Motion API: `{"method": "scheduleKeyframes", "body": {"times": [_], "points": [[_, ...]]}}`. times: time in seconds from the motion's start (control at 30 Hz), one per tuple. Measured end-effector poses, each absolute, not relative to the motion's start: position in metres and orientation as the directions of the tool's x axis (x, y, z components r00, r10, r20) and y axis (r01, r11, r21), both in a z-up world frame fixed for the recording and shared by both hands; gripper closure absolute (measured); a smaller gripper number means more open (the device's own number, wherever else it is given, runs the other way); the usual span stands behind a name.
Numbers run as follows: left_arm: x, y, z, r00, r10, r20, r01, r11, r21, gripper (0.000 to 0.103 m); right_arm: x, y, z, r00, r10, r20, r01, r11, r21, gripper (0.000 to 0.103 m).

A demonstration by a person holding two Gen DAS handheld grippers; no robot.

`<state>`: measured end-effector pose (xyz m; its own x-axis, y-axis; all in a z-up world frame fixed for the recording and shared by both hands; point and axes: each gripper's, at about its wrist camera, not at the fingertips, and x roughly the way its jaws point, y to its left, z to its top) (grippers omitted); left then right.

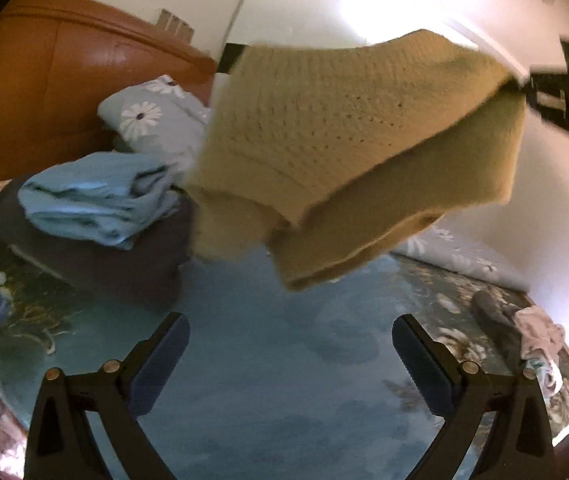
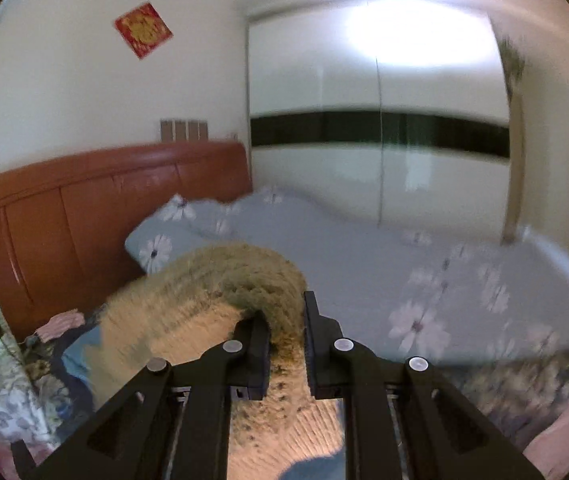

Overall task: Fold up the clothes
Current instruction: 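Lift the tan sweater with the right tool and lay it flat on the bedspread, then regrasp the sweater edge with the right tool and shake it open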

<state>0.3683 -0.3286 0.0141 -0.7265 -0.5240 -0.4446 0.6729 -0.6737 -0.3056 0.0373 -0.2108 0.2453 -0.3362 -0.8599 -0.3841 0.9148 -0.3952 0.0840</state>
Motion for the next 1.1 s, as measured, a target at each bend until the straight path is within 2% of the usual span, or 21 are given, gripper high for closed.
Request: {"method": "scheduleKeyframes", "body": {"times": [0.27, 0.43, 0.53, 0.73, 0.87, 1.03, 1.1], "points": [[0.353, -0.335, -0.017, -0.702, -0.482, -0.525, 0.684, -0.66, -0.309, 0.0, -0.026, -0.195, 0.072, -0.285, -0.692, -0.663, 0.861, -0.489, 0.14, 0.089], [0.337, -0.336, -0.029, -0.694, -0.456, -0.557, 0.68, -0.67, -0.298, 0.0, -0.08, -0.153, -0.022, -0.295, -0.574, -0.764, 0.742, -0.641, 0.195, 0.089], [0.329, -0.335, -0.028, -0.693, -0.448, -0.565, 0.674, -0.682, -0.286, 0.0, -0.095, -0.137, -0.046, -0.25, -0.585, -0.772, 0.707, -0.655, 0.267, 0.089], [0.313, -0.332, -0.026, -0.691, -0.433, -0.579, 0.661, -0.703, -0.263, 0.0, -0.09, -0.135, -0.075, -0.245, -0.575, -0.781, 0.706, -0.658, 0.263, 0.088], [0.303, -0.331, -0.022, -0.689, -0.426, -0.586, 0.654, -0.715, -0.249, 0.0, -0.087, -0.128, -0.075, -0.235, -0.591, -0.771, 0.699, -0.654, 0.289, 0.087], [0.301, -0.334, -0.017, -0.714, -0.424, -0.558, 0.647, -0.703, -0.294, 0.0, -0.079, -0.131, -0.064, -0.274, -0.553, -0.787, 0.751, -0.634, 0.184, 0.084], [0.304, -0.335, -0.02, -0.72, -0.423, -0.551, 0.646, -0.698, -0.308, 0.0, -0.073, -0.128, -0.057, -0.309, -0.532, -0.788, 0.759, -0.637, 0.133, 0.077]]}}
